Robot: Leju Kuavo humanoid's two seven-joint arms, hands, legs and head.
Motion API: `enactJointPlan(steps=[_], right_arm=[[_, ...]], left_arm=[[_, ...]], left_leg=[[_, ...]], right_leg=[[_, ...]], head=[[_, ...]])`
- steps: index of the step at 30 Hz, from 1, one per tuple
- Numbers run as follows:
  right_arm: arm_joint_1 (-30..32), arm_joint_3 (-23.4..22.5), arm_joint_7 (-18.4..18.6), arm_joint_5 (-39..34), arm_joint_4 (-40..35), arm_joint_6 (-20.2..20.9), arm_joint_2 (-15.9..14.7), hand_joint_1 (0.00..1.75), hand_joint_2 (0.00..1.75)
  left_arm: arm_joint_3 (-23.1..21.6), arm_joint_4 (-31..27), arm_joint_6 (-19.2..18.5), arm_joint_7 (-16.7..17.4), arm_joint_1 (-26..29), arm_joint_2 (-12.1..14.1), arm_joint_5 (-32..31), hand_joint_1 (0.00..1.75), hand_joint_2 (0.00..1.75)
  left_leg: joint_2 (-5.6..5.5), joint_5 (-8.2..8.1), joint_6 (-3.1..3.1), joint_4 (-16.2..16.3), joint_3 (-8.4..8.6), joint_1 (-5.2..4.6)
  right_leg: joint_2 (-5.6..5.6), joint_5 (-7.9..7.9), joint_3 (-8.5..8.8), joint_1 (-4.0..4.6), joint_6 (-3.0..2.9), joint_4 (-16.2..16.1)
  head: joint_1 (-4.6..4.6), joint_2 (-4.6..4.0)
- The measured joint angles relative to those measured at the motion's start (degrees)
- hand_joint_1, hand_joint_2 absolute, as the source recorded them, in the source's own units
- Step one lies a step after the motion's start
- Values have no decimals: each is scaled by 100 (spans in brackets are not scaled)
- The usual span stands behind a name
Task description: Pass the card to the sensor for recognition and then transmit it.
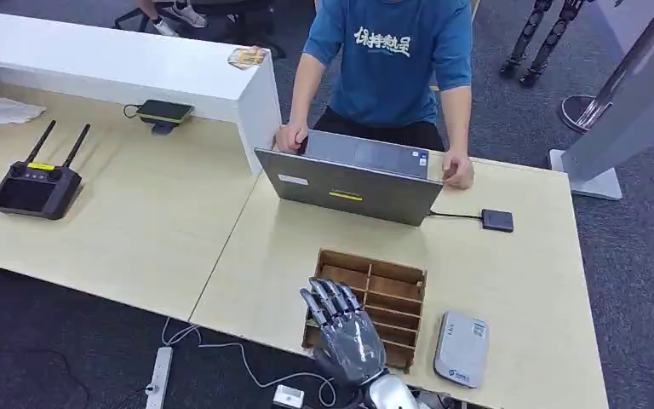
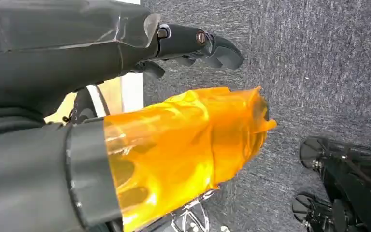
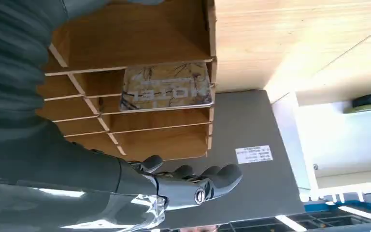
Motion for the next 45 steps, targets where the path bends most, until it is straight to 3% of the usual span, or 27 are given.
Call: enactJointPlan(steps=[16, 45], right_arm=[[-36, 220, 114, -68, -144, 13, -159, 0, 175], [-31, 227, 114, -116, -461, 59, -313, 0, 175]], left_arm=[[0, 0, 48, 15, 0, -9, 70, 0, 0], [0, 0, 83, 15, 1, -11, 151, 0, 0]], left_leg=[[0, 0, 0, 0, 0, 0], [0, 0, 0, 0, -1, 0]], right_leg=[[0, 0, 0, 0, 0, 0], [0, -1, -1, 0, 0, 0]], head=[[2, 0], [0, 0]])
